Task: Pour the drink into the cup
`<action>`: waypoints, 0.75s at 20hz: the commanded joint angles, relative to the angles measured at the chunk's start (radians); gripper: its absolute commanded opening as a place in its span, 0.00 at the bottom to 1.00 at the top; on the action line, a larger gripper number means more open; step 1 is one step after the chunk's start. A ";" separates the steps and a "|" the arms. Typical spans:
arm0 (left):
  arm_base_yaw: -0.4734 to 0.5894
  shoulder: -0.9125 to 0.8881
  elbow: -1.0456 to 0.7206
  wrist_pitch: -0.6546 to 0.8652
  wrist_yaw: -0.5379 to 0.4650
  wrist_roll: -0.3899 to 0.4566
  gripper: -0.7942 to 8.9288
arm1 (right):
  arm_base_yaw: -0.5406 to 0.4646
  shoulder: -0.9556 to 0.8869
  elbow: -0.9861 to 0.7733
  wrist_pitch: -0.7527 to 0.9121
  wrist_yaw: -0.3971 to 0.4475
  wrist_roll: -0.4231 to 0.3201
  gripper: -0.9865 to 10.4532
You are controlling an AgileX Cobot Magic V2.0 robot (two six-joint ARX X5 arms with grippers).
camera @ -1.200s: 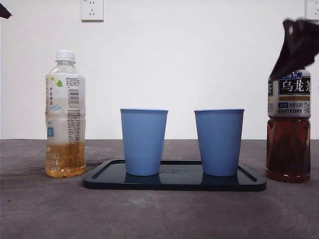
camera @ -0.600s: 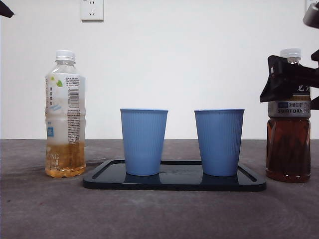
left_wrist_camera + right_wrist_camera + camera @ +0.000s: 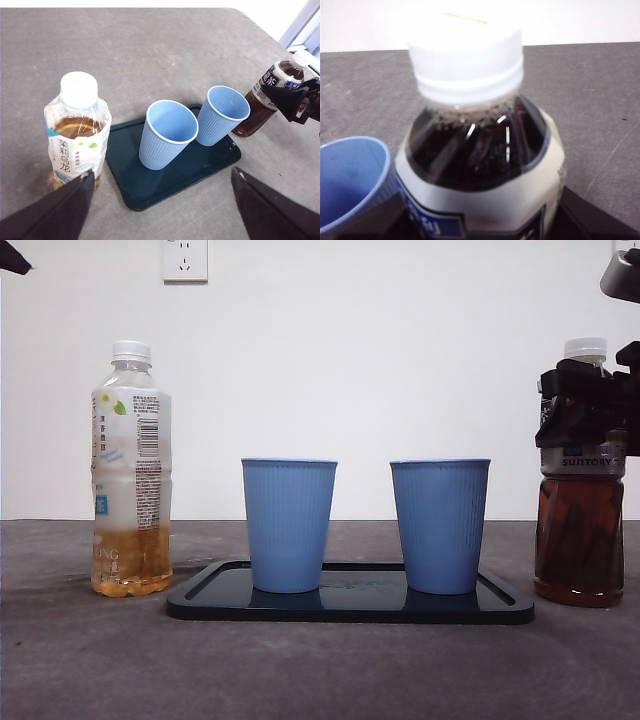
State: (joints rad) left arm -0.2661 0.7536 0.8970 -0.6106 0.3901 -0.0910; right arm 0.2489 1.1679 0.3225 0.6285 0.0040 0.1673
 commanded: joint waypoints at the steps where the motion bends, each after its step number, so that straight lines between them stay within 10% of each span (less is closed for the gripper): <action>1: -0.005 0.005 0.016 0.005 -0.001 0.005 0.53 | 0.003 -0.027 0.045 -0.097 0.006 -0.037 0.28; 15: -0.005 -0.040 0.016 0.007 -0.001 0.005 0.53 | 0.125 -0.097 0.566 -1.114 0.147 -0.306 0.28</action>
State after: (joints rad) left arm -0.2661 0.7101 0.8970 -0.6102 0.3901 -0.0910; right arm 0.3695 1.0748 0.8597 -0.5049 0.1349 -0.0845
